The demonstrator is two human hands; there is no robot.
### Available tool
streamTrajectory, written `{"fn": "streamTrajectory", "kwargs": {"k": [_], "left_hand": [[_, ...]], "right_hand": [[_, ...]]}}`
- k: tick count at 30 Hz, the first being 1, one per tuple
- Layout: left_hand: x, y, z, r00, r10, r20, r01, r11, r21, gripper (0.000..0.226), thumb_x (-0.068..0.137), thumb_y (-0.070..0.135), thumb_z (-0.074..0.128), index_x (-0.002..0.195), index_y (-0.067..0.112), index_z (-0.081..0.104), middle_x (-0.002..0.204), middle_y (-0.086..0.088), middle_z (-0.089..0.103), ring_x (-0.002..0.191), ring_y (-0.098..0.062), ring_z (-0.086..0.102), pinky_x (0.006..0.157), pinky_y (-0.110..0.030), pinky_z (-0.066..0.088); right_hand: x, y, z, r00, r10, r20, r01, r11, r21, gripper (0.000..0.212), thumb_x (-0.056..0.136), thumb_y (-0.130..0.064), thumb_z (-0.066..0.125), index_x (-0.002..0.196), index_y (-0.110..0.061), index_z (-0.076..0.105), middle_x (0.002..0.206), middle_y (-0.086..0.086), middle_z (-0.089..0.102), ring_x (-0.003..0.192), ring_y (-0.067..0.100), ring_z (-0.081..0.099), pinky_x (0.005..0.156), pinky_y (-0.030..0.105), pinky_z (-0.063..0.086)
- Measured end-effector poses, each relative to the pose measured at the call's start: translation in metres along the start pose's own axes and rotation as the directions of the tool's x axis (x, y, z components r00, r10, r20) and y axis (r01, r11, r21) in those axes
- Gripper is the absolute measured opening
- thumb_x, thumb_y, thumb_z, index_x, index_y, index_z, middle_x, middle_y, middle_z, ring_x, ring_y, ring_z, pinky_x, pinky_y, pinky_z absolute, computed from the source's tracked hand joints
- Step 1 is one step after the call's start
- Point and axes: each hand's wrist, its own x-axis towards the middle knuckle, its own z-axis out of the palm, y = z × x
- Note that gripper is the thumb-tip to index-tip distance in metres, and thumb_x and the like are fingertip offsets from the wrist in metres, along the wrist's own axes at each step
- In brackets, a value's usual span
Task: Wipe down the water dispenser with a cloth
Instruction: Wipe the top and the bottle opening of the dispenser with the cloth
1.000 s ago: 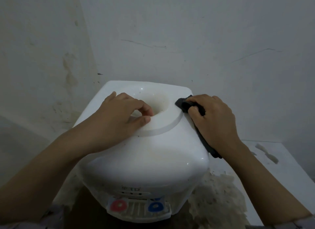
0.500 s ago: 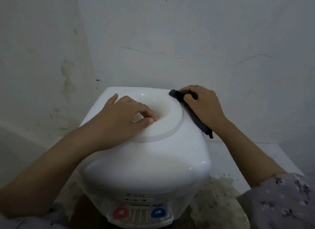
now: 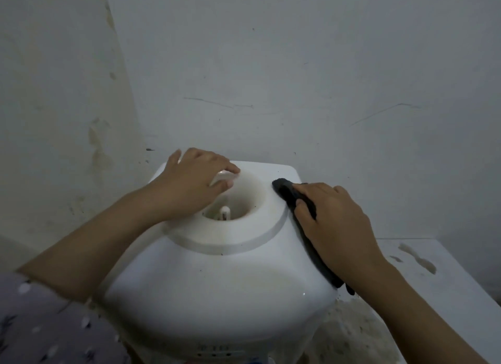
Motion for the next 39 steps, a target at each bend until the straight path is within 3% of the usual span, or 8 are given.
{"fn": "streamTrajectory", "kwargs": {"k": [5,9,18,23,28,31,35,39], "left_hand": [[0.018,-0.019,0.002,0.984,-0.165,0.065,0.159,0.983,0.091,0.044,0.096,0.045,0.035,0.139,0.037,0.034,0.146,0.002,0.036,0.139,-0.018,0.015,0.115,-0.046,0.003],[0.024,-0.026,-0.001,0.983,-0.167,0.082,0.16,0.983,0.091,0.041,0.097,0.046,0.031,0.137,0.039,0.037,0.142,0.005,0.042,0.139,-0.011,0.015,0.113,-0.045,-0.005],[0.029,-0.047,-0.004,0.992,-0.108,0.064,0.111,0.993,-0.034,0.034,0.098,0.034,0.037,0.129,0.044,0.047,0.136,0.011,0.051,0.13,-0.013,0.036,0.113,-0.049,0.012],[0.027,-0.049,-0.004,0.995,-0.087,0.056,0.094,0.985,-0.143,0.033,0.097,0.033,0.041,0.128,0.042,0.05,0.134,0.012,0.052,0.126,-0.011,0.042,0.113,-0.045,0.017],[0.026,-0.059,-0.005,0.99,-0.056,0.132,0.095,0.946,-0.309,0.031,0.096,0.032,0.046,0.124,0.042,0.049,0.131,0.015,0.052,0.125,-0.005,0.044,0.104,-0.025,0.027],[0.02,-0.069,-0.004,0.985,-0.072,0.16,0.137,0.882,-0.45,0.024,0.095,0.032,0.046,0.111,0.05,0.049,0.129,0.018,0.052,0.123,-0.005,0.044,0.107,-0.03,0.03],[0.012,-0.078,-0.002,0.989,-0.129,0.073,0.147,0.93,-0.338,0.026,0.094,0.04,0.046,0.118,0.048,0.051,0.135,0.013,0.048,0.129,-0.014,0.039,0.109,-0.039,0.028],[0.003,-0.092,-0.006,0.978,-0.204,0.044,0.204,0.888,-0.412,0.021,0.092,0.045,0.045,0.11,0.054,0.05,0.136,0.01,0.046,0.128,-0.018,0.039,0.11,-0.044,0.029]], "right_hand": [[0.027,0.01,0.009,1.0,0.005,0.019,-0.005,1.0,-0.014,0.029,0.097,-0.024,0.035,0.11,-0.022,0.06,0.101,-0.006,0.059,0.088,0.015,0.043,0.065,0.029,0.033],[0.053,0.015,0.016,0.998,-0.053,0.035,0.054,0.998,-0.029,0.032,0.096,-0.023,0.037,0.117,-0.024,0.061,0.109,-0.005,0.06,0.096,0.017,0.048,0.067,0.028,0.035],[0.113,0.023,0.034,0.959,-0.225,0.174,0.18,0.954,0.241,0.034,0.092,-0.019,0.042,0.111,-0.037,0.064,0.111,-0.019,0.061,0.104,0.018,0.051,0.091,0.039,0.044],[0.13,0.012,0.035,0.908,-0.349,0.23,0.241,0.886,0.395,0.031,0.092,-0.01,0.049,0.109,-0.026,0.067,0.108,-0.017,0.063,0.094,-0.006,0.055,0.082,0.0,0.034],[0.143,-0.004,0.036,0.847,-0.432,0.309,0.297,0.868,0.397,0.031,0.093,-0.005,0.046,0.111,-0.021,0.066,0.106,-0.016,0.059,0.091,-0.006,0.054,0.079,0.0,0.034],[0.15,-0.015,0.035,0.803,-0.469,0.368,0.309,0.856,0.415,0.032,0.094,-0.004,0.046,0.111,-0.022,0.066,0.107,-0.015,0.059,0.096,-0.009,0.052,0.081,-0.003,0.033],[0.159,-0.038,0.039,0.757,-0.494,0.427,0.336,0.855,0.395,0.031,0.094,-0.003,0.047,0.113,-0.019,0.065,0.109,-0.012,0.058,0.1,0.002,0.053,0.084,0.003,0.035],[0.166,-0.065,0.044,0.706,-0.54,0.459,0.393,0.837,0.38,0.032,0.093,-0.001,0.047,0.111,-0.019,0.066,0.113,-0.01,0.059,0.106,0.005,0.051,0.088,0.011,0.035]]}}
